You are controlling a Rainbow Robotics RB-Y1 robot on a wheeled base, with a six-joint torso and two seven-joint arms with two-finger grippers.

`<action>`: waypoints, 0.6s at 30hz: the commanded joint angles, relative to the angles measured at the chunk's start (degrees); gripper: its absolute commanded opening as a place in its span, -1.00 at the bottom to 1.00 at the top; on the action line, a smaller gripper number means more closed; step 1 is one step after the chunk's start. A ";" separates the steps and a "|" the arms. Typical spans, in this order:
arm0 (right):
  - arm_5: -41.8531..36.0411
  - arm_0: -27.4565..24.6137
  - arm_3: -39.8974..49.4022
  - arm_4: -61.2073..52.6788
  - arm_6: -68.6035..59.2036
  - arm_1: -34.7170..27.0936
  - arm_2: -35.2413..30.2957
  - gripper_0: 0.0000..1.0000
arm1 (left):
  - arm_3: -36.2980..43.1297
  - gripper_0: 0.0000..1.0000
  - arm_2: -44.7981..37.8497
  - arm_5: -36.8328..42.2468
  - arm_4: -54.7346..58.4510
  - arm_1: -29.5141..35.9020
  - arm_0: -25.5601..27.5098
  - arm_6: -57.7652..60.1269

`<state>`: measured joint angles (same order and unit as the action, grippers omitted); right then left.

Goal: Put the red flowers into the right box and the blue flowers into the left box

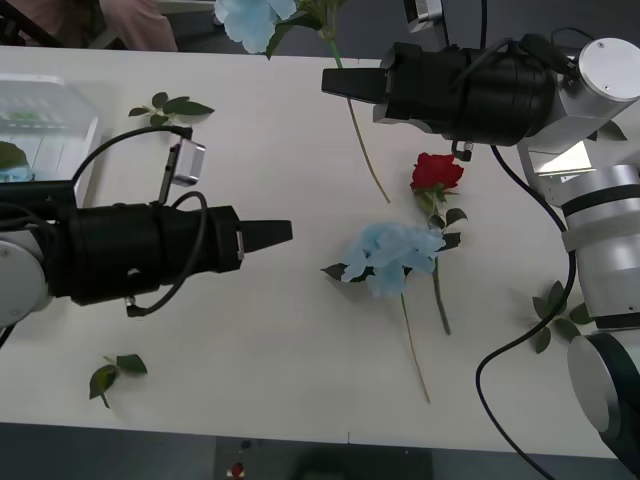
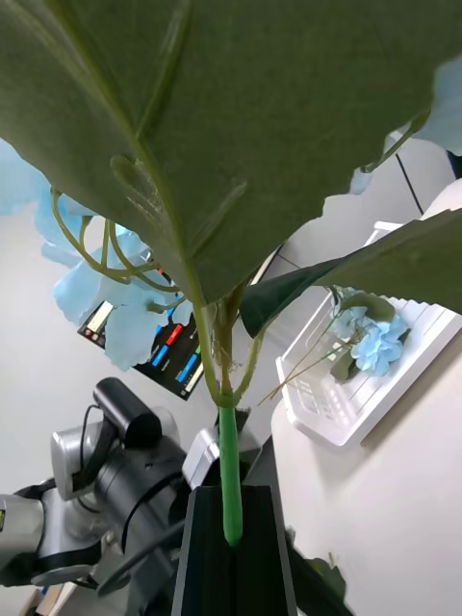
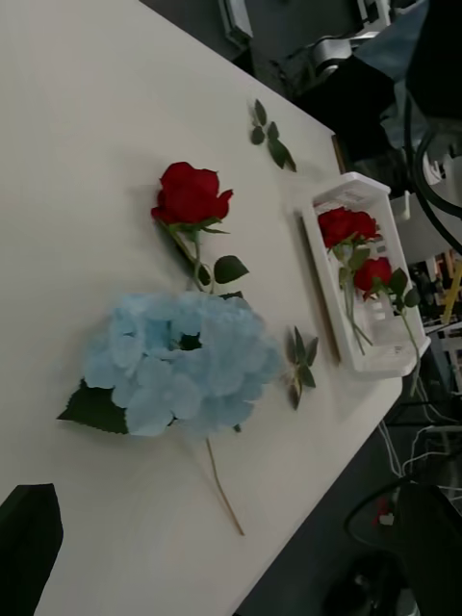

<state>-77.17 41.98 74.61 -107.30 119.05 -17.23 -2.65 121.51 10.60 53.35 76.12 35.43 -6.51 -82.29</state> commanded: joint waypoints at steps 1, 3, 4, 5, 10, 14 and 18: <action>0.09 2.67 1.94 -0.46 1.54 0.09 0.01 -1.00 | 2.15 1.00 2.76 -4.22 -1.14 -2.91 -0.35 0.99; 0.09 2.67 1.94 -0.46 1.54 0.09 0.01 -1.00 | 1.89 1.00 4.26 -4.92 -2.99 -4.49 -1.67 1.17; 0.09 2.67 1.94 -0.46 1.54 0.09 0.01 -1.00 | 1.89 1.00 4.87 -4.92 -4.13 -5.20 -2.37 1.34; 0.09 2.67 1.94 -0.46 1.54 0.09 0.01 -1.00 | 1.89 1.00 5.31 -4.92 -4.92 -5.64 -2.72 1.60; 0.09 2.67 1.94 -0.46 1.54 0.09 0.01 -1.00 | 1.89 1.00 8.30 -8.00 -7.47 -9.15 -4.04 2.75; 0.09 2.67 1.94 -0.46 1.54 0.09 0.01 -1.00 | 1.28 1.00 10.85 -10.55 -10.29 -11.96 -5.18 3.63; 0.09 2.67 1.94 -0.46 1.54 0.09 0.01 -1.00 | 0.05 1.00 11.02 -11.87 -13.19 -14.07 -5.80 4.15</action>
<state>-77.17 41.98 74.61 -107.30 119.05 -17.23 -2.64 121.45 22.26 42.61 64.46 22.75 -10.94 -81.58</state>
